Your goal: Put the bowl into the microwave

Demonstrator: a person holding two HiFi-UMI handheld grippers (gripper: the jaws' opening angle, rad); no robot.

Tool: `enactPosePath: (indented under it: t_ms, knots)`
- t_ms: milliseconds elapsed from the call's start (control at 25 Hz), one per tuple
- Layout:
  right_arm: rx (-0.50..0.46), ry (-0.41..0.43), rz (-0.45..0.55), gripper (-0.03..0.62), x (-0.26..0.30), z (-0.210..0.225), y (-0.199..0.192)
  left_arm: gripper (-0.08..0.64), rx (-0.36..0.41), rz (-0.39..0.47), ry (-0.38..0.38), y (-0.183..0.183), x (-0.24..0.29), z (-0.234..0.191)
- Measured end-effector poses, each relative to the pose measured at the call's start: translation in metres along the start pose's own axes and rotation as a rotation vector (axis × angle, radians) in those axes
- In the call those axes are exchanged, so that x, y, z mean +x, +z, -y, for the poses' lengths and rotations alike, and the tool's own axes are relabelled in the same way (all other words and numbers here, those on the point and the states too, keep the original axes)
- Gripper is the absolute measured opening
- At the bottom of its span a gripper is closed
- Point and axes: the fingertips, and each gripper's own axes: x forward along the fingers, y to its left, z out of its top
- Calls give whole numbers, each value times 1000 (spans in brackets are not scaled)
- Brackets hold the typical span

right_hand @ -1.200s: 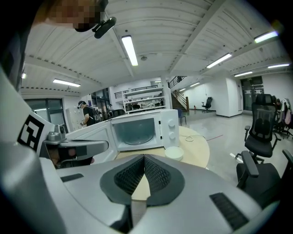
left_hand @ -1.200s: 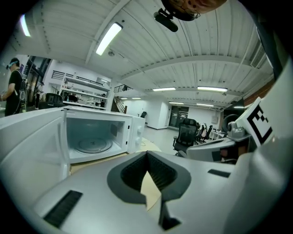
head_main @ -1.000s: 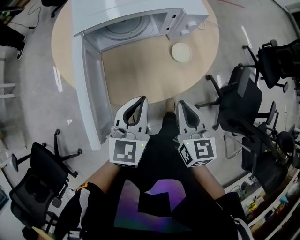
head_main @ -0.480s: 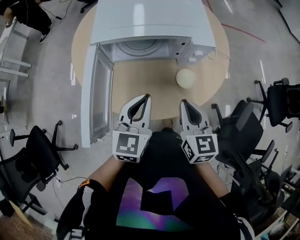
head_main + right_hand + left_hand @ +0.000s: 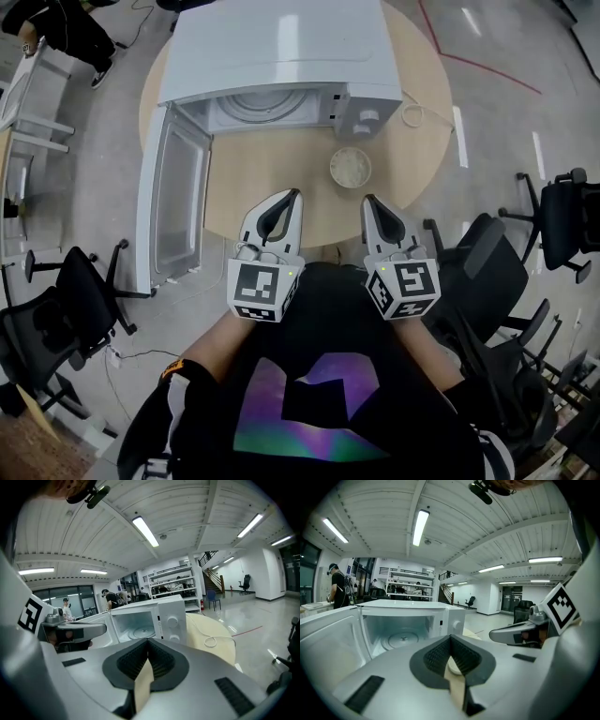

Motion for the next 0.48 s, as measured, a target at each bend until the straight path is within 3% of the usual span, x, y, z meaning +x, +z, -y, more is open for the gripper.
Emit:
enactPosePath:
  t_ms: [480]
  knots:
    - [45, 71, -50, 17, -8, 46, -23, 46, 6, -37, 89, -18, 12, 42]
